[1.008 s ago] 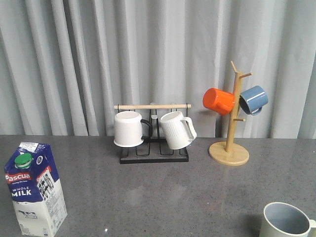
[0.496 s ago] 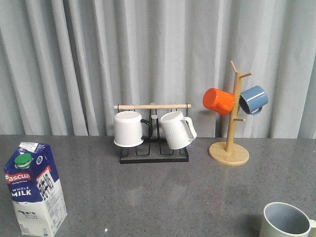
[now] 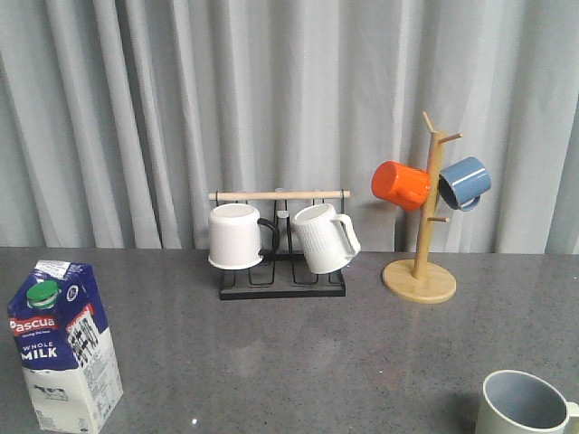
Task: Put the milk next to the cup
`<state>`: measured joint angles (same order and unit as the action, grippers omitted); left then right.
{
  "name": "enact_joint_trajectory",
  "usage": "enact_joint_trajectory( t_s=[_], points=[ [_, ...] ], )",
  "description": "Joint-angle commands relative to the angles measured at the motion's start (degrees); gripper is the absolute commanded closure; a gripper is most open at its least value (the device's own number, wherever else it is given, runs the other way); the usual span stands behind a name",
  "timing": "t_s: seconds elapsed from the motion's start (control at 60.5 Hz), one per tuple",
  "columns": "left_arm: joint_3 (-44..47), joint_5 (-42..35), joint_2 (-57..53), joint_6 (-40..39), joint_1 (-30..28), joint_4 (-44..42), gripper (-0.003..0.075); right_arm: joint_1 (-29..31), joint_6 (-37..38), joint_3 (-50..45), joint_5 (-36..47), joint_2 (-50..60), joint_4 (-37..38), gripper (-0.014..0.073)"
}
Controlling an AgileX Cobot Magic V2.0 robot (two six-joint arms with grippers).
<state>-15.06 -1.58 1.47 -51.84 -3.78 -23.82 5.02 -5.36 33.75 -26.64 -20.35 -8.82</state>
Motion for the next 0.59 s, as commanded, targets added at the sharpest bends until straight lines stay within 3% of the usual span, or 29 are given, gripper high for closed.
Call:
enact_joint_trajectory(
  t_s=[0.0, 0.149, 0.578],
  points=[
    [-6.2, 7.45, 4.48, 1.12, 1.1, -0.67, 0.037, 0.27, -0.77, 3.81, 0.34, -6.24, 5.8, 0.0122],
    [-11.45, 15.97, 9.87, 7.47, 2.7, -0.3, 0.037, 0.27, 0.05, 3.39, -2.51, -15.16, 9.37, 0.0125],
    [-12.42, 16.94, 12.11, 9.05, 2.87, -0.18, 0.0372, 0.27, 3.83, 2.9, 4.11, -35.49, 12.07, 0.0125]
  ],
)
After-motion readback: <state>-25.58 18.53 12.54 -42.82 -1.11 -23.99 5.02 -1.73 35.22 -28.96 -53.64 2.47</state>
